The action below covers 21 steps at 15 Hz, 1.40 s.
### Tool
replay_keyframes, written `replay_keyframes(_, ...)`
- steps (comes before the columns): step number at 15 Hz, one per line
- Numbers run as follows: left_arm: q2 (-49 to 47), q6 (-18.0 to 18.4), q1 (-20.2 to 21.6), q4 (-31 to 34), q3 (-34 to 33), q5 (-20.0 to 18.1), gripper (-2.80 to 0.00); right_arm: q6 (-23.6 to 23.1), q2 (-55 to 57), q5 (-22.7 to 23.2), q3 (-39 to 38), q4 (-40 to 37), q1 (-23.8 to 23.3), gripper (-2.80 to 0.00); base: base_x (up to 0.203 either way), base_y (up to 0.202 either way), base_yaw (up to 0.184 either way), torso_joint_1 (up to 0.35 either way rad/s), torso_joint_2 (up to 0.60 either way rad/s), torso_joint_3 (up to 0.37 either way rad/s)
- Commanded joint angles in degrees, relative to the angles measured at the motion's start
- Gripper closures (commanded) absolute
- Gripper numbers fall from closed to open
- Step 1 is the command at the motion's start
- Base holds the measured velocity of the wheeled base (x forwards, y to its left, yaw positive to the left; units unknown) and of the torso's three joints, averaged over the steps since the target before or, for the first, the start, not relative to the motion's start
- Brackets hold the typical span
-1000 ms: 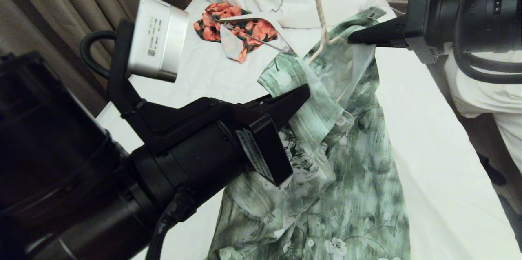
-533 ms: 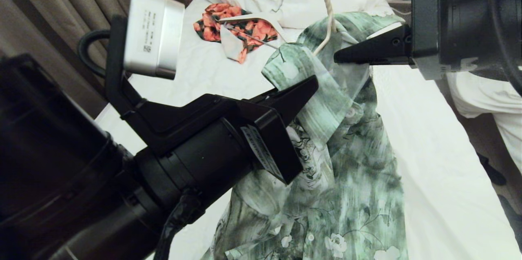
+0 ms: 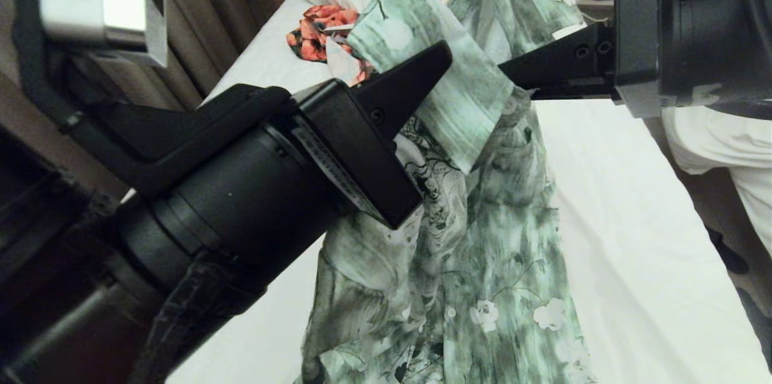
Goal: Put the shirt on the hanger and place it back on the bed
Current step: Hook the other side of the shirt onto the hanger, then take the clothes hanger out of the clothes
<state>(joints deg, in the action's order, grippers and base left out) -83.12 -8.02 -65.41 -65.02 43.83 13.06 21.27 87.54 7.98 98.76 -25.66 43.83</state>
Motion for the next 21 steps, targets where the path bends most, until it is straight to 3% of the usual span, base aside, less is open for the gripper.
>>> replay_keyframes(1,0.9,-0.1,-0.2,-0.9,-0.1,0.0,0.00,0.1,0.0,0.0,0.2,-0.1,0.4,-2.80,0.000,0.000,0.000,0.000,0.00,0.000)
replay_keyframes(5,1.7,0.1,-0.2,-1.4,0.2,0.1,0.00,0.2,-2.6,-0.7,-0.2,-1.2,0.5,-2.80,0.000,0.000,0.000,0.000,0.00,0.000)
replay_keyframes(9,2.2,0.2,-0.1,-1.4,0.3,0.1,0.00,0.2,-6.6,-2.0,1.9,-7.7,0.4,-2.80,0.000,0.000,0.000,0.000,0.00,0.000)
replay_keyframes(12,1.8,0.1,-0.1,-1.3,0.1,0.0,0.00,0.2,-7.3,-4.0,8.1,-9.3,-0.5,-2.80,0.000,0.000,0.000,0.000,0.00,0.000)
replay_keyframes(13,1.5,0.1,-0.2,-1.3,0.0,-0.1,0.00,0.1,-6.5,-4.2,11.6,-9.8,-0.8,0.00,0.000,0.000,0.000,0.000,0.00,0.000)
replay_keyframes(15,1.0,0.0,-0.2,-1.1,-0.1,-0.1,0.00,-1.9,-3.5,-4.3,16.2,-7.9,-0.7,0.00,0.000,0.000,0.000,0.000,0.00,0.000)
replay_keyframes(18,-0.2,-0.3,-0.9,-1.2,-0.5,-0.1,0.00,-2.6,-1.9,-3.9,15.9,-1.4,2.0,0.00,0.000,0.000,0.000,0.000,0.00,0.000)
replay_keyframes(21,-2.0,-2.5,-1.8,-1.2,-0.8,0.0,0.00,-2.8,-0.9,-3.9,15.9,-1.6,3.8,0.00,0.000,0.000,0.000,0.000,0.00,0.000)
